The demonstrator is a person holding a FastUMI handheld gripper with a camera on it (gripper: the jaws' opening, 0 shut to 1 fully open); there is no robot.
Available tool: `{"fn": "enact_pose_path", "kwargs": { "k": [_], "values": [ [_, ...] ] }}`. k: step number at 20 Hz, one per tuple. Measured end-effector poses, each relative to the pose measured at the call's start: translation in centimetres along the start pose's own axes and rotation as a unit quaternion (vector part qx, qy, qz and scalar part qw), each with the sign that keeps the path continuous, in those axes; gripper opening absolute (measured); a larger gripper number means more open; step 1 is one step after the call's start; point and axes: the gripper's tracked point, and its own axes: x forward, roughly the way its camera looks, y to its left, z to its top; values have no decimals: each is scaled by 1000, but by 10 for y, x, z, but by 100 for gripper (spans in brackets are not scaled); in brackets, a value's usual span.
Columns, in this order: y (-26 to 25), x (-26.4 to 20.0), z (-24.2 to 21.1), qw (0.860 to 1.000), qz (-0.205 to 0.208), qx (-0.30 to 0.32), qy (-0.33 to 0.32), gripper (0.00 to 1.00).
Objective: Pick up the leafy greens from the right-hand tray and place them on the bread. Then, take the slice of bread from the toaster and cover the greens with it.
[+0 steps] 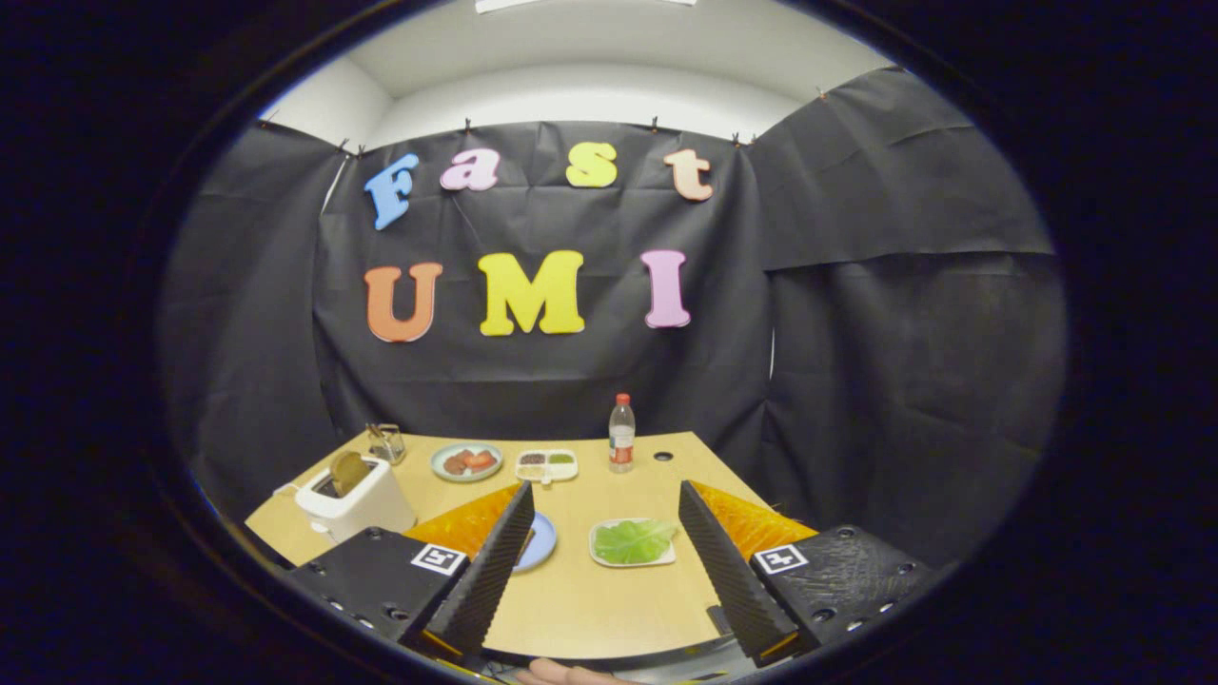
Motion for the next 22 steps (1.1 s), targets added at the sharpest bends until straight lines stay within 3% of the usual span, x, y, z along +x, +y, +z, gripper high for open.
{"fn": "enact_pose_path", "kwargs": {
  "k": [6, 11, 19, 22],
  "values": [
    [-6, 113, -73, 993, -8, -52, 102, 95],
    [-10, 192, -153, 975, -1, -36, 218, 95],
    [-20, 246, -215, 949, -1, -10, 314, 94],
    [-15, 251, -230, 940, 4, -1, 340, 88]
  ]
}}
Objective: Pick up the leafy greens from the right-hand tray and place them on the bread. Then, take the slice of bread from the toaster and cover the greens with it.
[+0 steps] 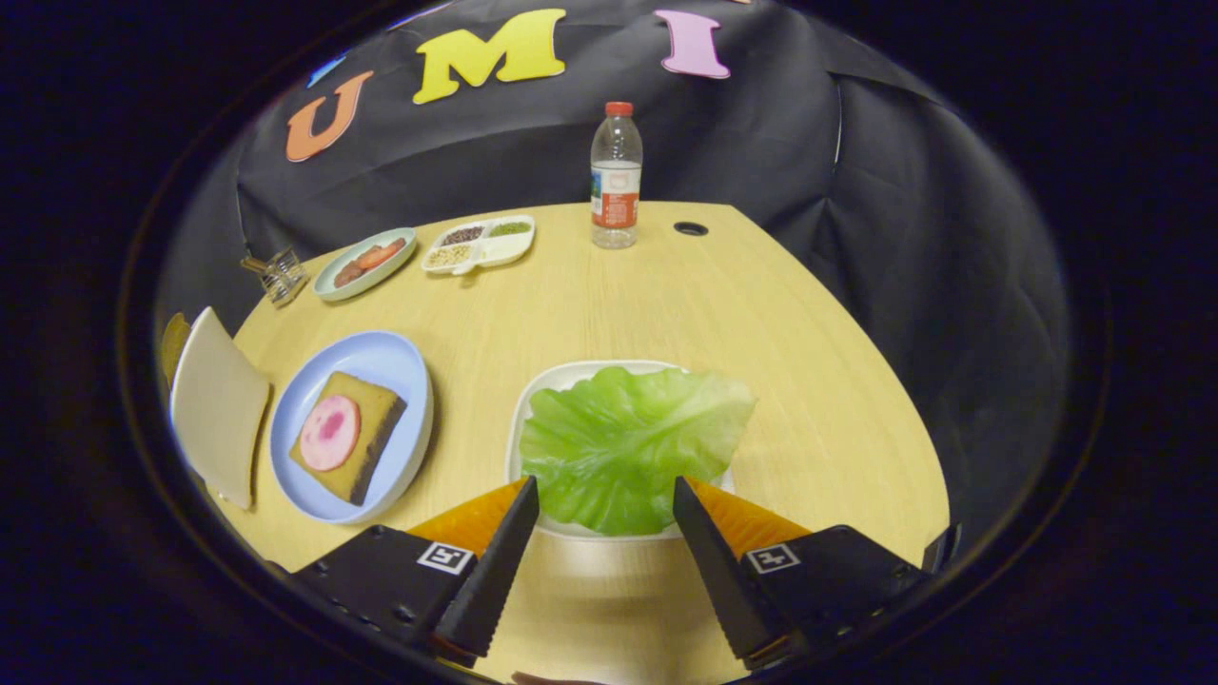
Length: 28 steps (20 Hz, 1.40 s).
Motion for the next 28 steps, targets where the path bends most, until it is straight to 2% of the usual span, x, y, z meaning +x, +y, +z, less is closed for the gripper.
{"fn": "enact_pose_path", "kwargs": {
  "k": [5, 8, 9, 11, 12, 14, 17, 23, 28],
  "values": [
    [-2, 15, -4, 1000, -13, 14, 23, 74],
    [2, 16, -4, 999, -8, 21, 31, 56],
    [6, 17, -3, 999, 0, 19, 32, 56],
    [7, 17, -3, 999, -1, 21, 36, 30],
    [11, 14, -2, 999, 5, 13, 34, 28],
    [7, 15, 0, 999, -12, 24, 41, 1],
    [10, 2, 3, 999, -4, 36, 39, 1],
    [26, -50, 36, 999, 32, 38, -14, 1],
    [67, -82, 54, 997, 65, 5, -47, 1]
  ]
}}
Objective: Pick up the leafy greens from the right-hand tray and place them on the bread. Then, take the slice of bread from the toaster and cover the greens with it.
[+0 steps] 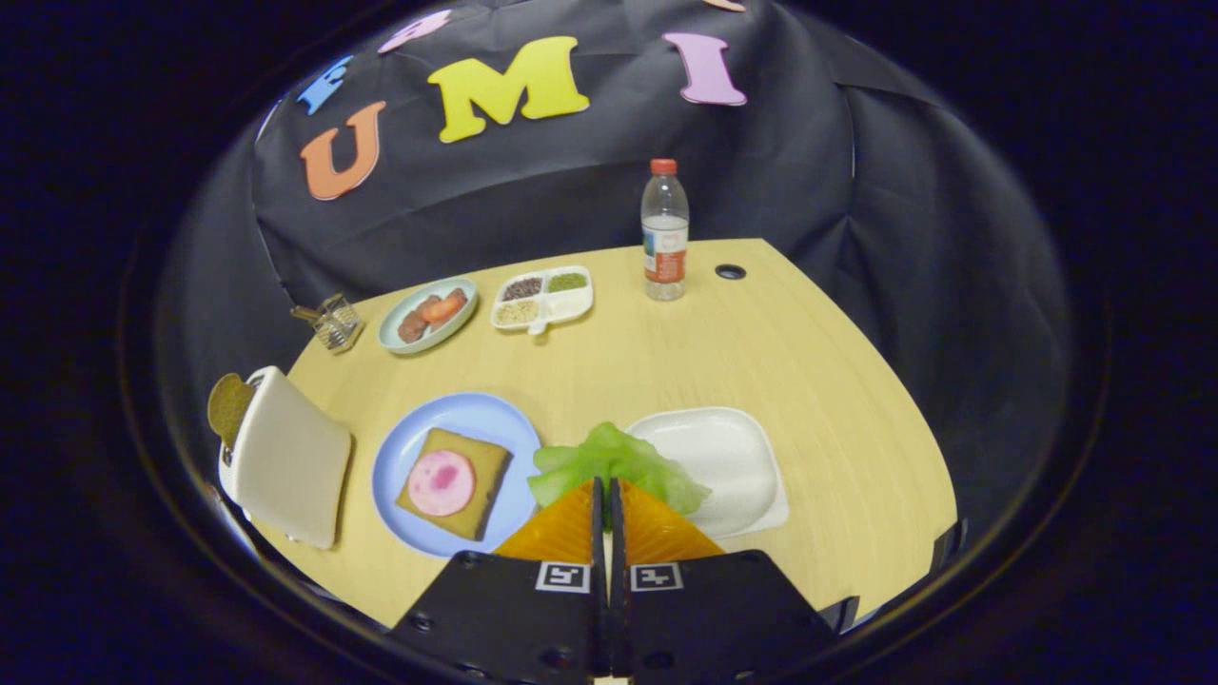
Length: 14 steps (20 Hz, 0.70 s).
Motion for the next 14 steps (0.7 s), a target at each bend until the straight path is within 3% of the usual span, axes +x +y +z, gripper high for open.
{"fn": "enact_pose_path", "kwargs": {
  "k": [9, 14],
  "values": [
    [109, 7, 2, 998, 63, -24, -15, 1],
    [140, 32, -21, 997, 68, -39, 1, 1]
  ]
}}
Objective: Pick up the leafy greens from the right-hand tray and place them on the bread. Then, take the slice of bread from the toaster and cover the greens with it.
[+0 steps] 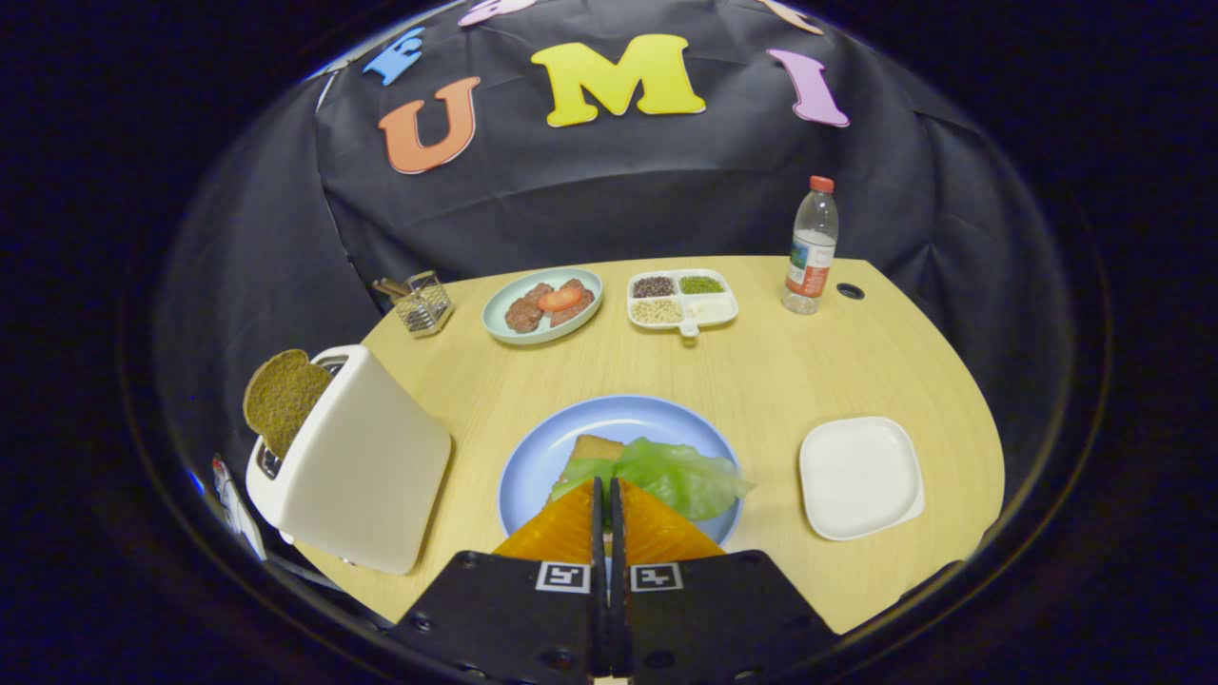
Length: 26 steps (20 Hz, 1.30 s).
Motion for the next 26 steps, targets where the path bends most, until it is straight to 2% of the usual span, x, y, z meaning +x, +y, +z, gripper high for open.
{"fn": "enact_pose_path", "kwargs": {
  "k": [6, 11, 13, 14, 16, 19, 22, 25, 26],
  "values": [
    [30, 13, -15, 1000, 17, -18, 4, 1],
    [27, 22, -34, 999, -17, -37, 22, 1],
    [26, 21, -37, 999, -15, -31, 25, 2],
    [24, 19, -35, 999, -14, -26, 21, 13],
    [25, 12, -29, 1000, -6, -14, 11, 15],
    [21, -8, -20, 1000, -2, 0, -6, 31],
    [18, -35, -2, 999, -10, 18, -38, 62],
    [25, -61, 7, 999, -7, 17, -48, 76],
    [27, -68, 13, 999, -12, 11, -52, 85]
  ]
}}
